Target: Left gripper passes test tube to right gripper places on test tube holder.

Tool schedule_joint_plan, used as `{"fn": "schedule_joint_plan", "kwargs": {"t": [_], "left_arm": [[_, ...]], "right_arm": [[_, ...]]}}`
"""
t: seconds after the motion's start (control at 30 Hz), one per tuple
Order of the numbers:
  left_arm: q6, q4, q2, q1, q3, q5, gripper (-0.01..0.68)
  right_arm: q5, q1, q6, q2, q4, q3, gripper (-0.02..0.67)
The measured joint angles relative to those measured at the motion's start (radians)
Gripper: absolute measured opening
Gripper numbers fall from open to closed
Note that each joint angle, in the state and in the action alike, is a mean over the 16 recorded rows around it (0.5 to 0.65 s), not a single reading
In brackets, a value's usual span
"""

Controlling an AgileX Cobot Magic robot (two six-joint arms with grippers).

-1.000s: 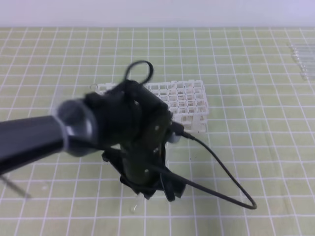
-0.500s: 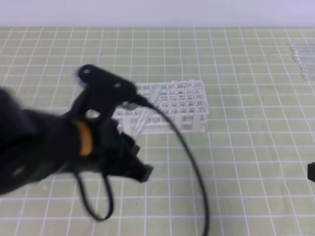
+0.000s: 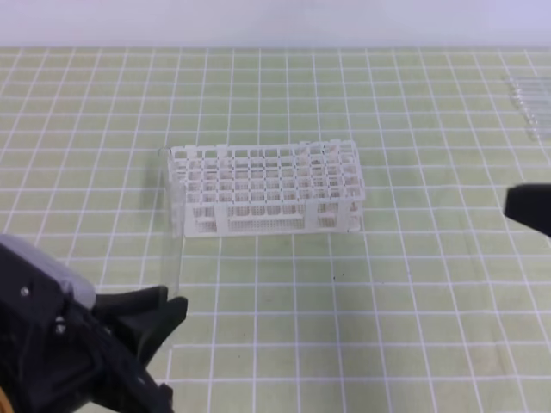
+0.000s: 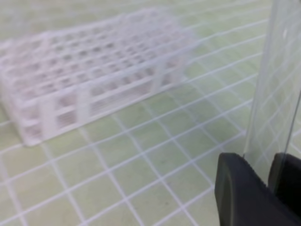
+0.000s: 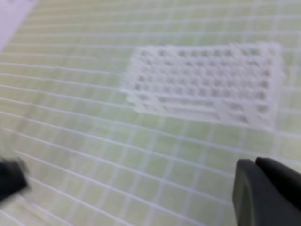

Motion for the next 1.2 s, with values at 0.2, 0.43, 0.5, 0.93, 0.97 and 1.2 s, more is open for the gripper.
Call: {"fn": "schedule_joint_plan", "kwargs": {"t": [0.2,0.43,0.5,0.93,0.97,1.2], "left_arm": [[-0.403,0.405,-0.04,0.0,0.094,-0.081,0.028],[-0.738,0.729,-0.041,0.0,0.107,-0.012,0.022],[-0.812,0.791,-0.041,0.0,0.107,0.01,0.028],[-0.967,0.896,-0.042,0.001,0.107,0.119,0.028],[-0.967,0.897,-0.042,0.001,0.107,0.122,0.034],[-0.968,0.899,-0.041,0.0,0.107,0.143,0.046]], "right_arm": [[-0.058,0.042,-0.122,0.059,0.138,-0.043,-0.016],[-0.149,0.189,-0.162,0.145,0.17,-0.104,-0.016],[-0.181,0.25,-0.147,0.177,0.142,-0.133,-0.016],[-0.704,0.678,-0.082,0.343,-0.181,-0.199,-0.016],[-0.767,0.706,-0.089,0.348,-0.2,-0.184,-0.016],[-1.154,0.852,-0.107,0.367,-0.284,-0.053,-0.016]]}}
